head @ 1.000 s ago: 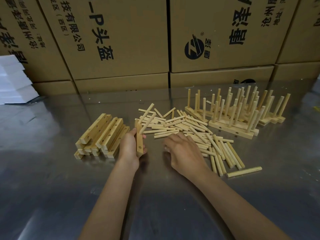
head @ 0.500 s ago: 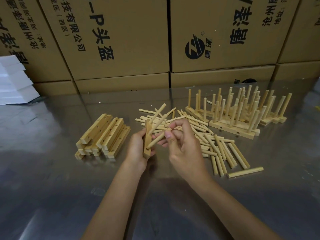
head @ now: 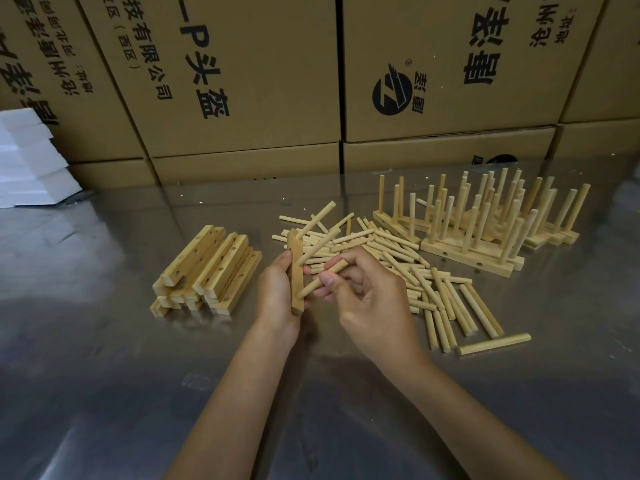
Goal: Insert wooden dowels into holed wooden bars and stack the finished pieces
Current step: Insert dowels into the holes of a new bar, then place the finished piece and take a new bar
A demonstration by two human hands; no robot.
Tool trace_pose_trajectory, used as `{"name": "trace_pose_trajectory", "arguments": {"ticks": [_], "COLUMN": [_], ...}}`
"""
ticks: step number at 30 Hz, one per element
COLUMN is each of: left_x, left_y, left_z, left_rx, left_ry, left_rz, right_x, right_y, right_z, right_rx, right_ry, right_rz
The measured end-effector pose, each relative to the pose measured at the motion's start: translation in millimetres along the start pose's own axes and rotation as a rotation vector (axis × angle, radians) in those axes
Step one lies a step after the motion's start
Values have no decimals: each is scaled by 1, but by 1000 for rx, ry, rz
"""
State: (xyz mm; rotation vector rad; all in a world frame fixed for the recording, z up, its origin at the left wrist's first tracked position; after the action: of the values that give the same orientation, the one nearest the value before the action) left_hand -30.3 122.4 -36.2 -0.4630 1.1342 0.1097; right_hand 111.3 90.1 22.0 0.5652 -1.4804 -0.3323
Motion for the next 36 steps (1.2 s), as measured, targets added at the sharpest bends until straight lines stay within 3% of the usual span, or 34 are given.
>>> {"name": "trace_pose_trajectory", "arguments": {"ticks": [12, 19, 24, 27, 33, 36], "left_x": [-6, -12, -10, -3, -4, -10], "left_y": [-4, -7, -6, -6, -3, -3], "left_z": [5, 7, 26, 33, 24, 20], "left_rx": [-85, -55, 147, 212, 155, 122], "left_ry": [-94, -103, -60, 55, 194, 218], "left_rz": [137, 223, 264, 226, 219, 233], "right_x": [-12, -32, -30, -37, -35, -42], "right_y": [-2, 1, 16, 26, 21, 13], "right_z": [-2, -7, -43, -86, -188, -213], "right_rx": [-66, -32, -96, -194, -477, -507], "right_ry": [102, -221, -314, -386, -776, -884], "right_rz": [151, 295, 270, 342, 411, 504]}}
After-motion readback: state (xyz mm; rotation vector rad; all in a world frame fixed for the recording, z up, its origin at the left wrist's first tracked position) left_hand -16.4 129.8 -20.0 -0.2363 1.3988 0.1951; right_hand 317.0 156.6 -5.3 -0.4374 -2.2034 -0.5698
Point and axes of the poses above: each hand's wrist, its own y-axis towards the middle knuckle, its own z-axis out of the palm, x = y × z, the point moved 8 cm from there along y, towards the middle knuckle, and after that the axes turned 4 degrees about -z, right-handed, at the moved point
